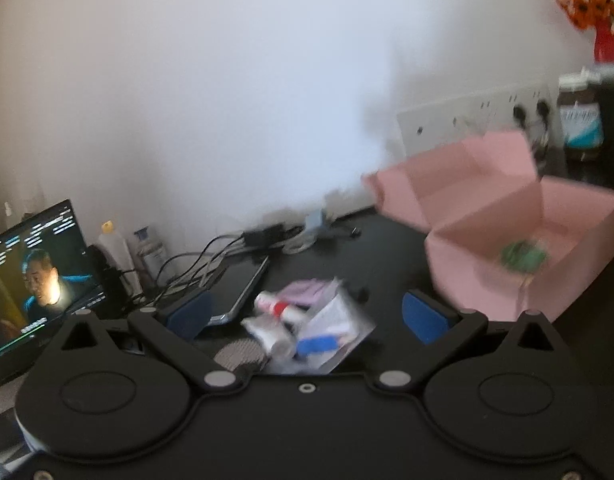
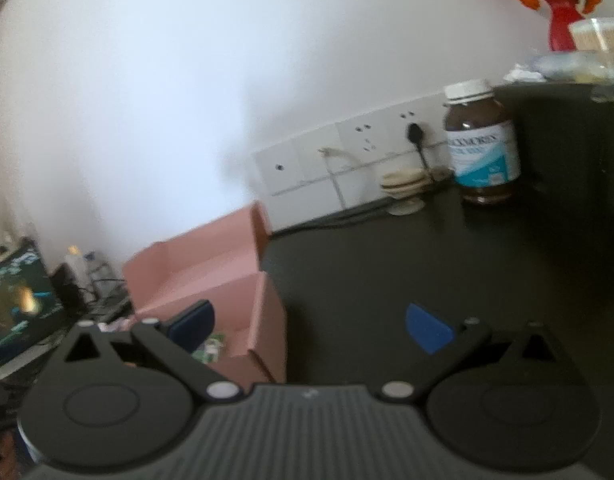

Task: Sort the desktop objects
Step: 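Raise the right tool out of the box and swing toward its lid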

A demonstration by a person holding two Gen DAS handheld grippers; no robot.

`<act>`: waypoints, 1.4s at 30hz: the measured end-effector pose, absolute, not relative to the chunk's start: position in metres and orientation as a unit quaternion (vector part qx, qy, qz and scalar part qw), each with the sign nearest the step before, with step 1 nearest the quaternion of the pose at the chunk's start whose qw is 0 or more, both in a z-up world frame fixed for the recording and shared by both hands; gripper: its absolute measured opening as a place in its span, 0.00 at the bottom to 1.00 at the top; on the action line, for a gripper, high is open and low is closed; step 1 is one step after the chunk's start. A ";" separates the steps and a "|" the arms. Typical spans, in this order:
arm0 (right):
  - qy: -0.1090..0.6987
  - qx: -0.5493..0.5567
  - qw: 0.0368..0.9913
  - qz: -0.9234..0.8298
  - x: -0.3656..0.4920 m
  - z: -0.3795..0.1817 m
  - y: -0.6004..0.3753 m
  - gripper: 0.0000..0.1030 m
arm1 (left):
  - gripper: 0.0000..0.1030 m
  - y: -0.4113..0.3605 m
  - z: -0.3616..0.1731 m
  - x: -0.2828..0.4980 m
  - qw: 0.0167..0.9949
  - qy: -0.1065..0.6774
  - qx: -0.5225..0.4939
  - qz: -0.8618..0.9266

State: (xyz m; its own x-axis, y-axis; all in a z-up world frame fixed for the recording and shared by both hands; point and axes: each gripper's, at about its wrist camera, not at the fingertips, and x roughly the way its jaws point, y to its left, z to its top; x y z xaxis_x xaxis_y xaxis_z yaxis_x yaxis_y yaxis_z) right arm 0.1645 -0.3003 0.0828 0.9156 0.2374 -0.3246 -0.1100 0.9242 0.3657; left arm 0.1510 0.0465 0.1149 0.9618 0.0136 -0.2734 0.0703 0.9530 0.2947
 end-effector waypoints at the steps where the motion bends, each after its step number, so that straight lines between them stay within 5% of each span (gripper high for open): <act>1: 0.180 0.177 0.963 0.095 0.164 0.082 -0.302 0.99 | 1.00 0.043 0.118 0.151 0.979 0.136 0.147 -0.023; 42: 0.302 0.181 0.916 0.194 0.221 0.078 -0.290 0.99 | 1.00 -0.017 0.100 0.184 0.964 0.158 0.117 -0.179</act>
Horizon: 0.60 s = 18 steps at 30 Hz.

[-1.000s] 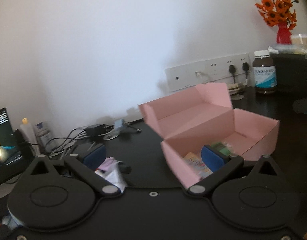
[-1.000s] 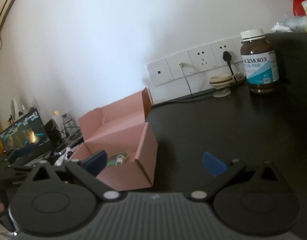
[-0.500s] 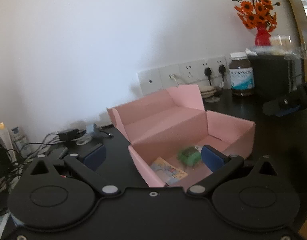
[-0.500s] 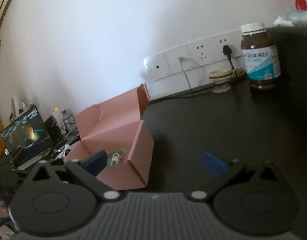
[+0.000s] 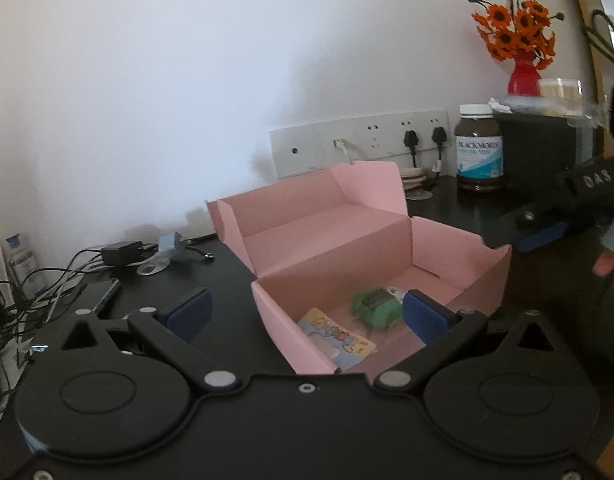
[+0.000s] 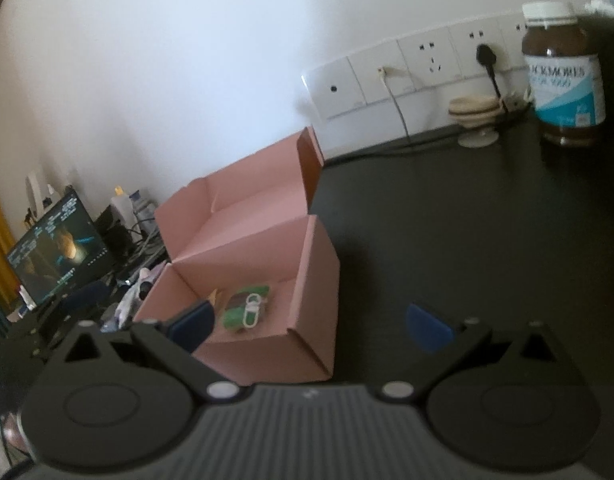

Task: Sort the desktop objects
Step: 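Raise the right tool out of the box and swing toward its lid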

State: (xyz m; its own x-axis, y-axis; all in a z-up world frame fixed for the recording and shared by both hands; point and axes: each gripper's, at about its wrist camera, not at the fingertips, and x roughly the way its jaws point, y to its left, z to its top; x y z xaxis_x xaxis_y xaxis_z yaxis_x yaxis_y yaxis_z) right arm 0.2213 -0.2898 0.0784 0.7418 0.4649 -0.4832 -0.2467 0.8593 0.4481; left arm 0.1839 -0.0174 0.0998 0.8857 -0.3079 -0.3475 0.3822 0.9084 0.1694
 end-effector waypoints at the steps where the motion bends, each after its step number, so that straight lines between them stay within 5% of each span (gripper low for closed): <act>1: 0.304 0.187 0.913 0.196 0.224 0.077 -0.289 0.99 | 1.00 -0.018 0.099 0.185 0.963 0.161 0.118 -0.182; 18: 0.322 0.242 0.883 0.241 0.237 0.075 -0.268 0.99 | 1.00 0.001 0.094 0.198 0.962 0.194 0.079 -0.173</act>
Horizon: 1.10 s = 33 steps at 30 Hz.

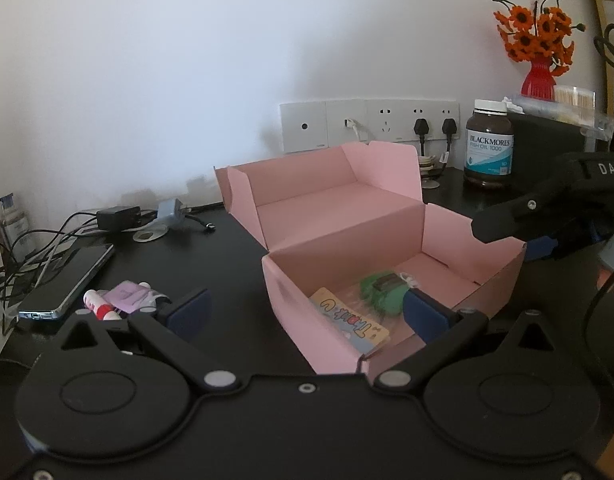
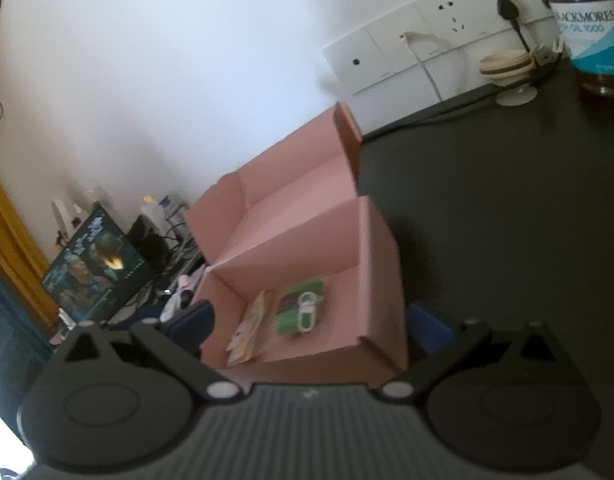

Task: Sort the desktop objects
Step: 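Raise the right tool out of the box and swing toward its lid, then grasp the edge of the pink box lid with the right tool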

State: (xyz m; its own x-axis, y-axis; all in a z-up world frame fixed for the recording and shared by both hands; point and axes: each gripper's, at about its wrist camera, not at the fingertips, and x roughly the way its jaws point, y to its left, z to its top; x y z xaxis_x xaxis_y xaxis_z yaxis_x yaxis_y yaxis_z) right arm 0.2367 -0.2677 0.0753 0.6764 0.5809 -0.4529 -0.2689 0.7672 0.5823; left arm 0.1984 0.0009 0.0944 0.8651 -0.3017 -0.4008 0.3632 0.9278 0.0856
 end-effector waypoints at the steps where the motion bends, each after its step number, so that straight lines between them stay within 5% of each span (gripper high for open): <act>1: 0.322 0.242 0.883 0.242 0.235 0.076 -0.266 0.99 | 1.00 0.001 0.095 0.198 0.963 0.193 0.082 -0.171; 20: 0.328 0.202 0.887 0.254 0.233 0.097 -0.257 0.99 | 1.00 0.000 0.095 0.197 0.965 0.184 0.094 -0.162; 33: 0.280 0.178 0.906 0.261 0.311 0.112 -0.263 0.99 | 1.00 -0.007 0.094 0.202 0.966 0.188 0.103 -0.144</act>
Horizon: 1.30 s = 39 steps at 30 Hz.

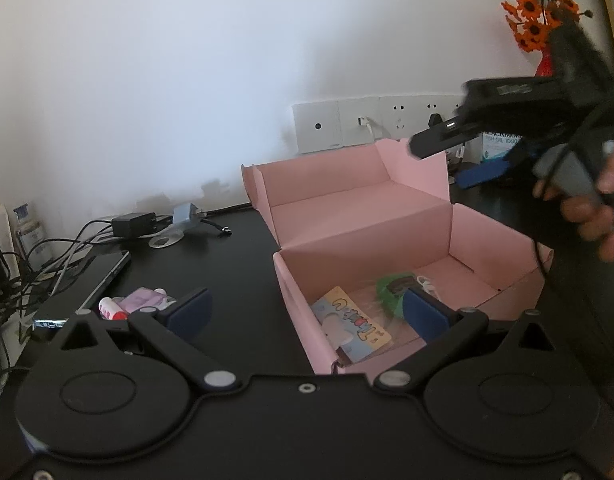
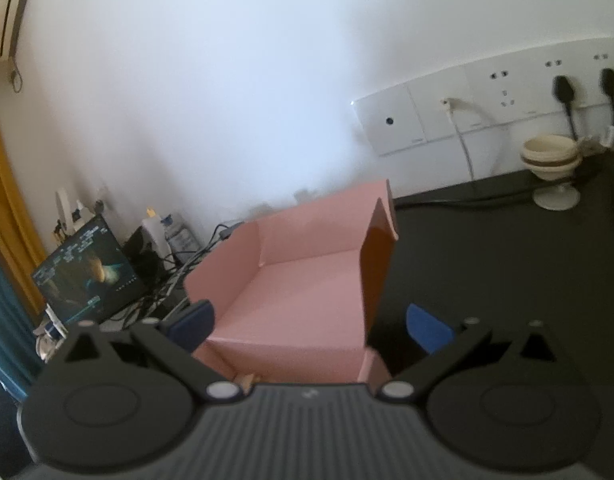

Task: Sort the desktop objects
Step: 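Grasp the edge of the pink box lid with the right tool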

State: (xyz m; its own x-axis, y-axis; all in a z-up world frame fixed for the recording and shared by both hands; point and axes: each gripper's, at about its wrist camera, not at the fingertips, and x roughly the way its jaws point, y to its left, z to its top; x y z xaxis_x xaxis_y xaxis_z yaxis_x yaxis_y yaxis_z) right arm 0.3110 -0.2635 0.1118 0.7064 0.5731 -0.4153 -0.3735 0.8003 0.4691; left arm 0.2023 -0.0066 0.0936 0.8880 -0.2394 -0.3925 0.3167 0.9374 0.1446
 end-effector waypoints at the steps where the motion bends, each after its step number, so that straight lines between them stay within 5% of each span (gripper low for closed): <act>1: 0.286 0.182 0.903 0.263 0.319 0.108 -0.263 0.99 | 1.00 -0.007 0.094 0.202 0.966 0.187 0.105 -0.143; 39: 0.312 0.263 0.832 0.376 0.360 0.083 -0.273 0.99 | 1.00 -0.004 0.091 0.213 0.962 0.200 0.113 -0.145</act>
